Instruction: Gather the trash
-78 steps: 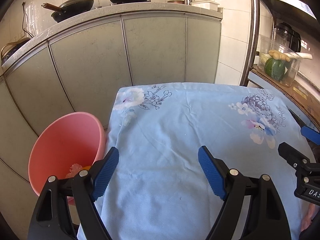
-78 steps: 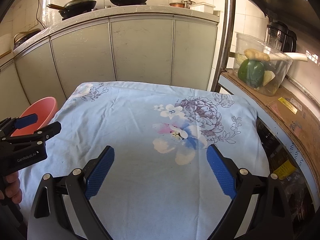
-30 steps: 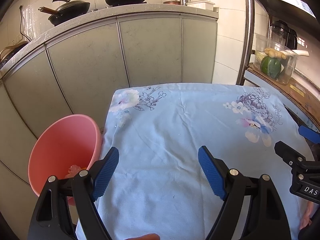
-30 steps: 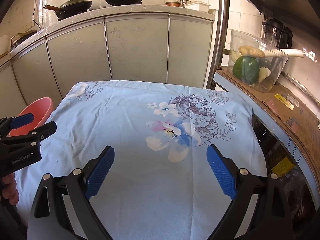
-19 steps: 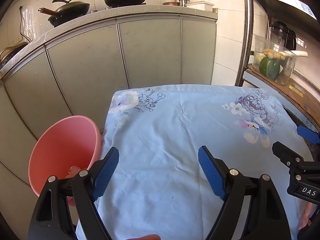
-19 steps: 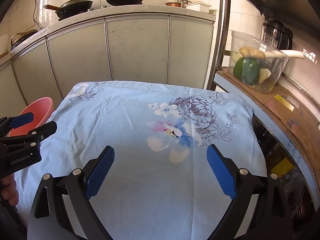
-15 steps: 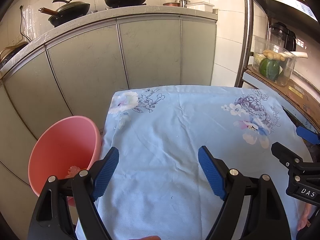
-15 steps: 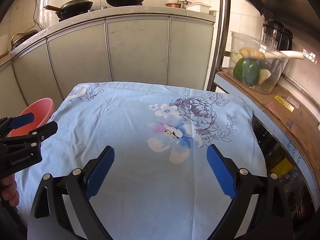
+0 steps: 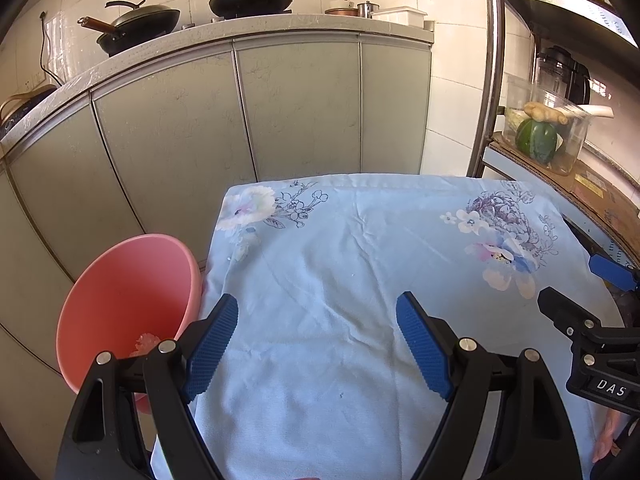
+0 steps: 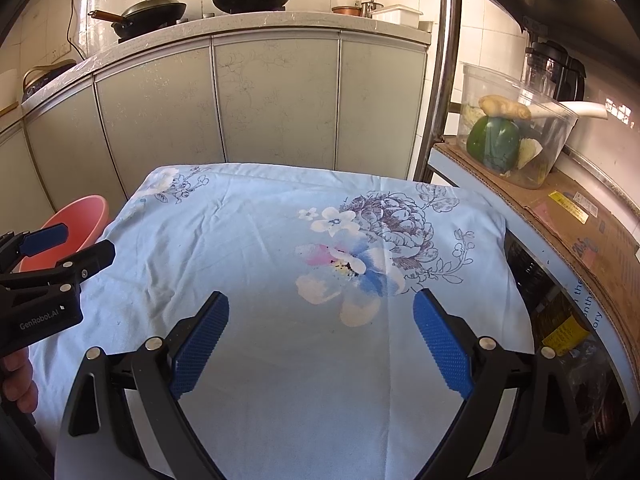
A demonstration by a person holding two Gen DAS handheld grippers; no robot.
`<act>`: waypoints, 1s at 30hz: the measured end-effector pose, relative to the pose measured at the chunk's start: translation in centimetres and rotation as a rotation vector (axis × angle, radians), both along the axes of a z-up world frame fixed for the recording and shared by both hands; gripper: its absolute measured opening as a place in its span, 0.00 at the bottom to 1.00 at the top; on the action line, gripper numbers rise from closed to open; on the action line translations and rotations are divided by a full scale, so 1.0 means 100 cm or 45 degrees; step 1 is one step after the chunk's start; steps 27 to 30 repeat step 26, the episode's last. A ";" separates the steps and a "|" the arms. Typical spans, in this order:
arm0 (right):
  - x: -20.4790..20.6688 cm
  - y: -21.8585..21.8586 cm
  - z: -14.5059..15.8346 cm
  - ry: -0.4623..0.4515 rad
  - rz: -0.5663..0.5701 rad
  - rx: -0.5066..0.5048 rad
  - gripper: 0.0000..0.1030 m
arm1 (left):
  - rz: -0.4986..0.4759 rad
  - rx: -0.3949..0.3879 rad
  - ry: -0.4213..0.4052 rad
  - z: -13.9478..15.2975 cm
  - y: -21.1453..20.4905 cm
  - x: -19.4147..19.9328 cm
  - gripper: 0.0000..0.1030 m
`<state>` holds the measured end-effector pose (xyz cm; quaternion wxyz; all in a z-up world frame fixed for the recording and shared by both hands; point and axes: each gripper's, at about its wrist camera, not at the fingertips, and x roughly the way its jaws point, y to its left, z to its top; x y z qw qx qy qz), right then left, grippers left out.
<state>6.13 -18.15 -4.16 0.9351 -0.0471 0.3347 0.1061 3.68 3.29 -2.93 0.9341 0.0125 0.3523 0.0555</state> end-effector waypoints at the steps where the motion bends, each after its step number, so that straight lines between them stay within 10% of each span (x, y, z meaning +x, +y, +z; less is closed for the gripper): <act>1: 0.000 0.000 0.000 0.000 0.000 0.000 0.91 | 0.000 0.000 0.000 0.000 0.000 0.000 0.78; 30: -0.001 0.000 -0.001 0.004 -0.002 -0.004 0.91 | 0.015 -0.007 -0.017 0.001 0.001 -0.002 0.78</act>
